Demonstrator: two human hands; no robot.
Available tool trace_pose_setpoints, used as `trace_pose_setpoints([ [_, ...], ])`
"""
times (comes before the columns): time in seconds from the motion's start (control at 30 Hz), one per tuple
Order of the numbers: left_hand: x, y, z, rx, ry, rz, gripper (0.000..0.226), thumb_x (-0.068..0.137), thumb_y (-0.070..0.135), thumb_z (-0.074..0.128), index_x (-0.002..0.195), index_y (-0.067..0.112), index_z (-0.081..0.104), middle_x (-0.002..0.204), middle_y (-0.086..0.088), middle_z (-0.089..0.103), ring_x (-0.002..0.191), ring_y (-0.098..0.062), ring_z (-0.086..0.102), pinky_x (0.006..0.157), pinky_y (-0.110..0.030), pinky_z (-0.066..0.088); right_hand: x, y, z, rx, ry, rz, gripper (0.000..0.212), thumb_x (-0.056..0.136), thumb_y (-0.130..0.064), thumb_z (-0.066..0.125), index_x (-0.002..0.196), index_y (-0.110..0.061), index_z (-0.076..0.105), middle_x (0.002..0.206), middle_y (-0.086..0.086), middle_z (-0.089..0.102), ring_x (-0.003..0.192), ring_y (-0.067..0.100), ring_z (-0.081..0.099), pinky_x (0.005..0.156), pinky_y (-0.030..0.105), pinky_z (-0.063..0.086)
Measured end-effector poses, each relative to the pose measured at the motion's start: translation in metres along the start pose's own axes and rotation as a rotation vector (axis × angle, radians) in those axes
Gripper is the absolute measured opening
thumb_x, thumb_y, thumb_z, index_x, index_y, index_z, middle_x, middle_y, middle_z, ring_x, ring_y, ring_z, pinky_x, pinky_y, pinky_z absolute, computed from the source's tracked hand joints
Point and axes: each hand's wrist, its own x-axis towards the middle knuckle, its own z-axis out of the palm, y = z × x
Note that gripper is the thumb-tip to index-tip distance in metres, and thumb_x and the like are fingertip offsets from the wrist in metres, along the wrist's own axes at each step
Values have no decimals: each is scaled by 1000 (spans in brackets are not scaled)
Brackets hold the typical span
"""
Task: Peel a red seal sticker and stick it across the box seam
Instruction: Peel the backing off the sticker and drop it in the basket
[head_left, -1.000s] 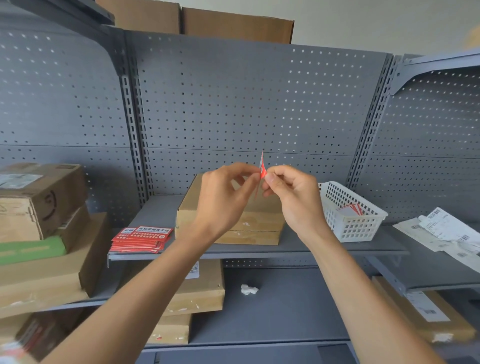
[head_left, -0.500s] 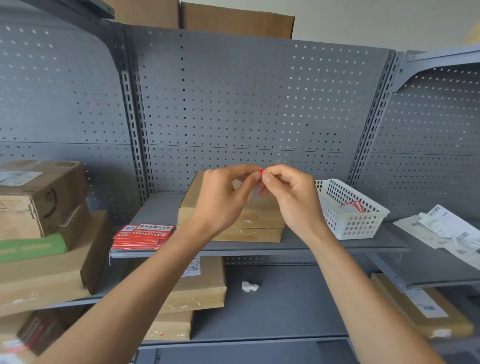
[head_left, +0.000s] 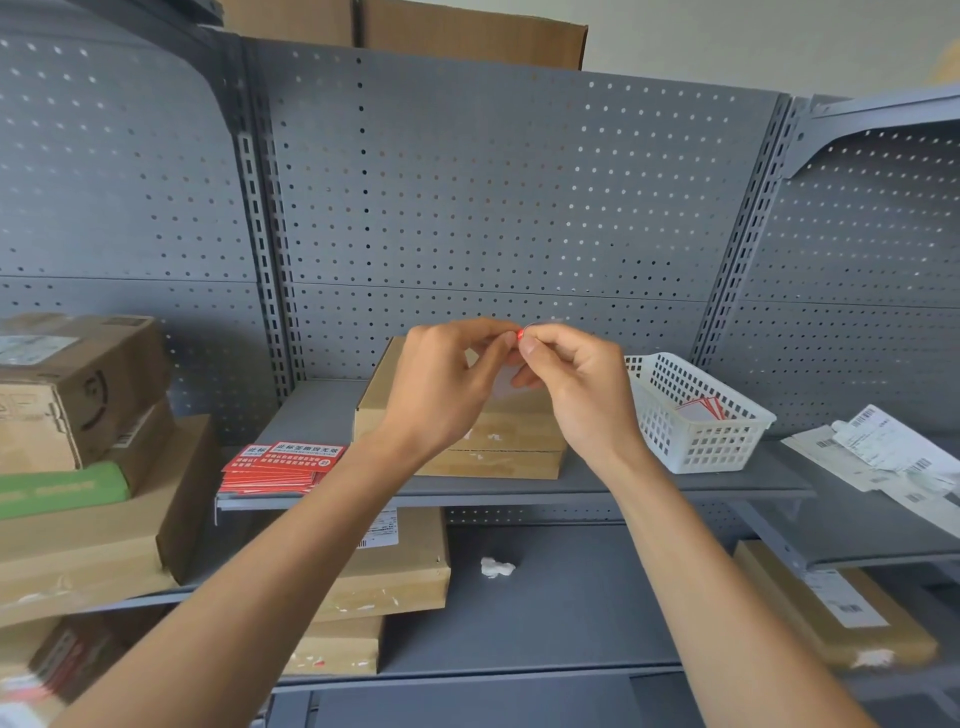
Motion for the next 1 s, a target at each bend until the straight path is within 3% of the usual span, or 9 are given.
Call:
trace_pose_setpoints([
  [0.13, 1, -3, 0, 23, -24, -6, 21, 102, 20, 61, 98, 21, 81, 82, 14, 77, 79, 1, 66, 61, -4, 34, -1, 1, 1, -15, 11, 4, 18, 100, -8, 57, 95, -4, 74, 81, 2, 75, 64, 11, 68, 76, 31, 58],
  [0.37, 0, 2, -3, -31, -74, -5, 20, 102, 14, 61, 103, 15, 81, 78, 9, 73, 45, 22, 45, 48, -4, 30, -2, 4, 1, -128, 20, -28, 16, 100, -11, 58, 94, -9, 72, 79, 0, 75, 66, 9, 71, 72, 22, 55],
  [0.53, 2, 0, -5, 32, -101, 33, 20, 102, 16, 62, 102, 16, 82, 88, 1, 80, 44, 23, 43, 48, -3, 29, 0, 7, -3, -211, -3, -57, 14, 99, -14, 60, 90, -15, 70, 76, 2, 73, 75, 21, 71, 75, 44, 58],
  [0.6, 3, -1, -4, 45, -99, 41, 20, 102, 15, 63, 101, 15, 82, 88, 0, 80, 44, 24, 43, 49, -2, 29, 1, 7, -4, -227, -10, -67, 14, 98, -13, 60, 89, -15, 70, 77, 2, 73, 75, 23, 70, 74, 46, 57],
  [0.83, 6, -5, -3, 44, -84, 8, 20, 101, 17, 62, 96, 14, 81, 92, 2, 80, 42, 23, 43, 49, -2, 30, 4, 6, -5, -244, -14, -84, 12, 95, -12, 63, 86, -14, 71, 76, -1, 74, 74, 19, 70, 73, 34, 56],
  [1.0, 10, -11, -2, 65, -65, -49, 18, 99, 25, 64, 87, 23, 77, 85, 7, 78, 36, 5, 43, 45, -10, 25, 5, 6, -3, -219, -9, -65, 13, 91, -10, 66, 81, -15, 71, 75, -7, 72, 70, 17, 66, 66, 20, 49],
])
